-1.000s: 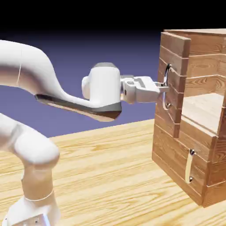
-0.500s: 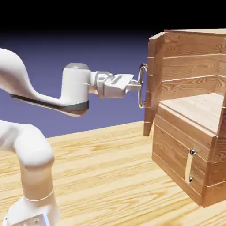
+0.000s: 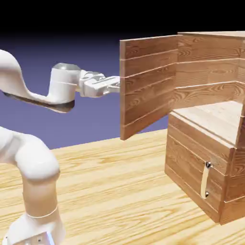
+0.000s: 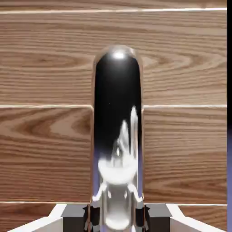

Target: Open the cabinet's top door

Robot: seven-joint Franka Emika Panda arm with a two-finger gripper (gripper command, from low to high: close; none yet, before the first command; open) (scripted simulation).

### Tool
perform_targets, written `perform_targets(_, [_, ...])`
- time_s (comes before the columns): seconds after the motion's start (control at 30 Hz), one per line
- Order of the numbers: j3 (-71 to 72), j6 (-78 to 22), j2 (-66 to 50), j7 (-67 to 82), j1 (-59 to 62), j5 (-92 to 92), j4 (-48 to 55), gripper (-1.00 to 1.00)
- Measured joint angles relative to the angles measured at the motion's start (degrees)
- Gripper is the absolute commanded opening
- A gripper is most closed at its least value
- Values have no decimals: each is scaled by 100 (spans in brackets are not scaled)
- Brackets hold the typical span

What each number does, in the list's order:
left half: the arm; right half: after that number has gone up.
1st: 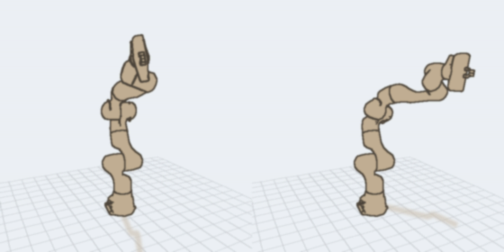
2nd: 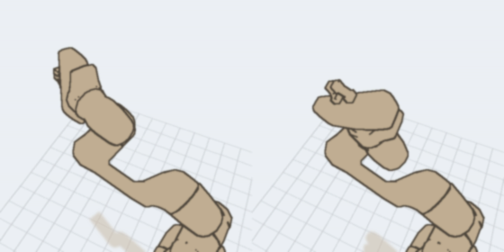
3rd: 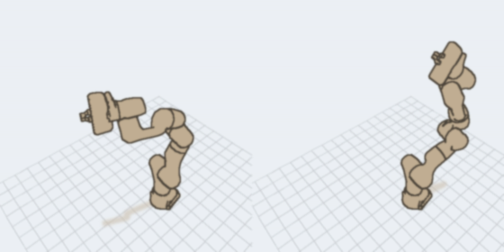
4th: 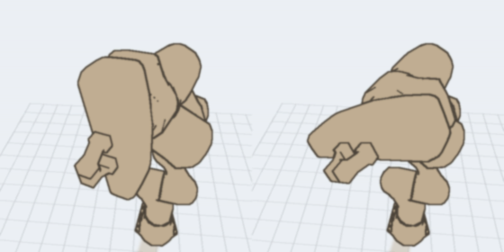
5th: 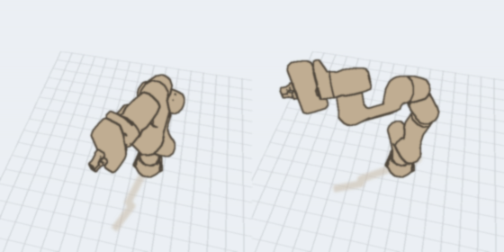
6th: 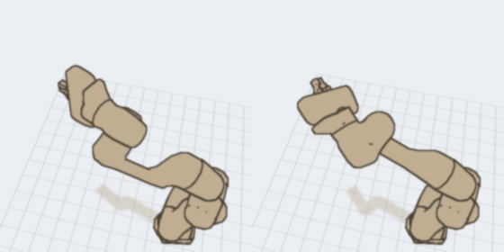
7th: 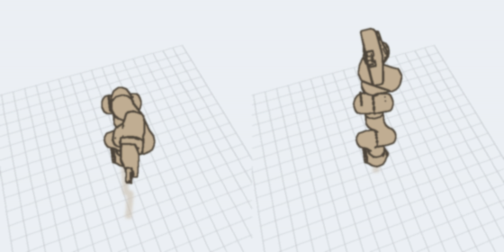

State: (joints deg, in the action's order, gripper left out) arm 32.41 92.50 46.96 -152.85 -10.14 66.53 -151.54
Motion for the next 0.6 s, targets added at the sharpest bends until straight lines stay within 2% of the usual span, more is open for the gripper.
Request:
perform_targets(0.27, [1650,-1985,-1367,-403,911,-962,1521,-100])
perform_targets(0.6, [3721,-4085,-3104,-1159,2458,-1202,3239,-100])
